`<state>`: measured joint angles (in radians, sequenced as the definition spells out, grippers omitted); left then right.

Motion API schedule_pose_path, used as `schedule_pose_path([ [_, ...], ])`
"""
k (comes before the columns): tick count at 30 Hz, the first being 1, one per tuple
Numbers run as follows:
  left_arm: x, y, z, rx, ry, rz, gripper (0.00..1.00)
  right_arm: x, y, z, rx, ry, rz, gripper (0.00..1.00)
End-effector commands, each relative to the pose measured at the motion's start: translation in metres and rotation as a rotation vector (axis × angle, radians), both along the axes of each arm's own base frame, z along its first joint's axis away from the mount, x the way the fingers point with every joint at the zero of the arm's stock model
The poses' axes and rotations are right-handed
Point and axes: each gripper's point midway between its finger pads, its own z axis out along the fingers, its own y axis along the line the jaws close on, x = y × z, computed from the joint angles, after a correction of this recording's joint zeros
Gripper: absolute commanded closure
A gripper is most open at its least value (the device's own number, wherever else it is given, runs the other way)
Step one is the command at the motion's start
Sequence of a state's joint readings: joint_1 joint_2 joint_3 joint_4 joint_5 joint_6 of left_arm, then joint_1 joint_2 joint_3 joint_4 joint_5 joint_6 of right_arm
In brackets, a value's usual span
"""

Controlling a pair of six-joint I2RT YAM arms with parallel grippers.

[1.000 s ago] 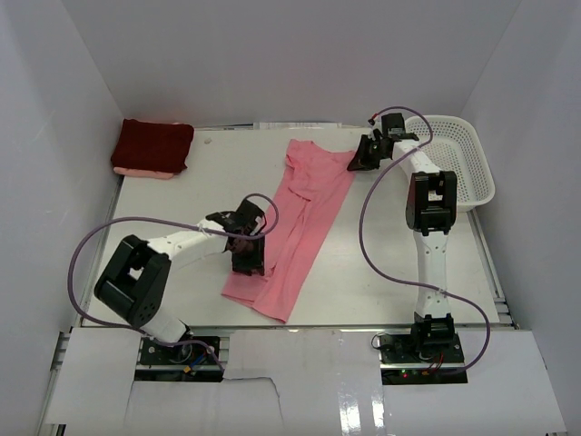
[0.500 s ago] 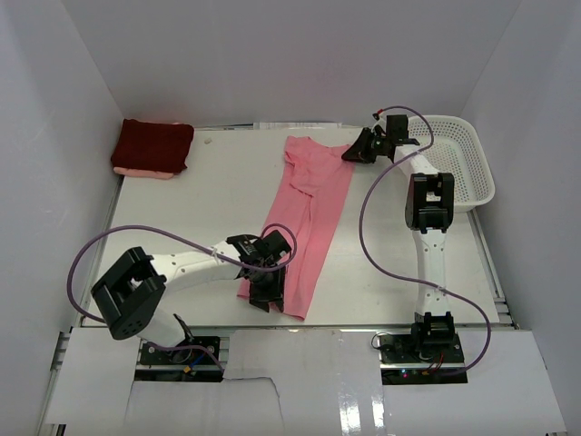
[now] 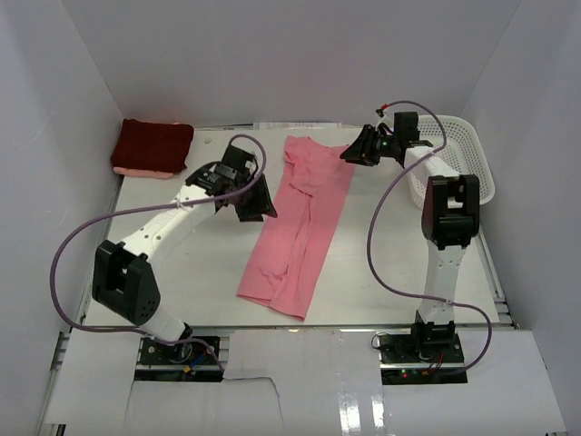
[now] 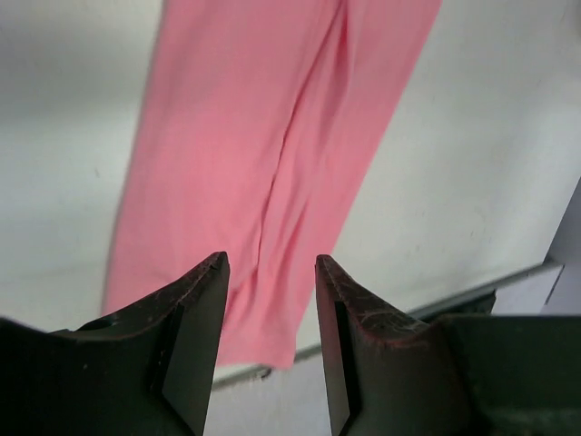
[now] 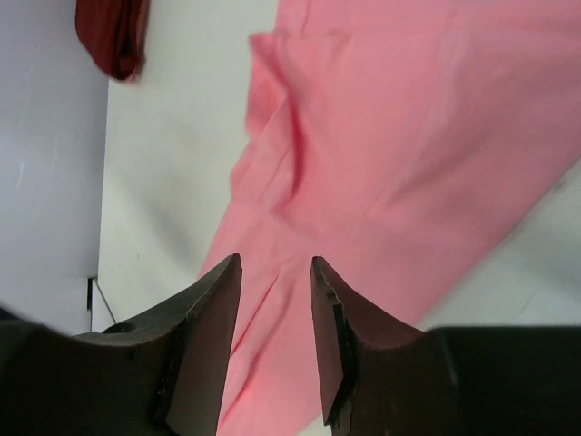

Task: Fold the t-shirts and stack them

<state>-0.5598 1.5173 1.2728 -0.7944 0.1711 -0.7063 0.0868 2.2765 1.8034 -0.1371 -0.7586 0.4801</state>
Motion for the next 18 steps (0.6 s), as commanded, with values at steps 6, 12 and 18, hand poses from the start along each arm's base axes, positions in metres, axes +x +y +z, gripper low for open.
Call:
schedule_pose_path([
  [6, 0.134, -0.027, 0.029, 0.025, -0.277, -0.142, 0.47, -0.13, 0.008, 0.009, -0.202, 0.01, 0.051, 0.56],
  [12, 0.191, -0.072, 0.034, -0.059, -0.338, -0.247, 0.47, -0.2, 0.041, -0.019, -0.269, 0.112, 0.17, 0.57],
  [18, 0.215, -0.091, 0.04, -0.096, -0.441, -0.323, 0.47, -0.258, 0.071, -0.033, -0.271, 0.161, 0.269, 0.57],
])
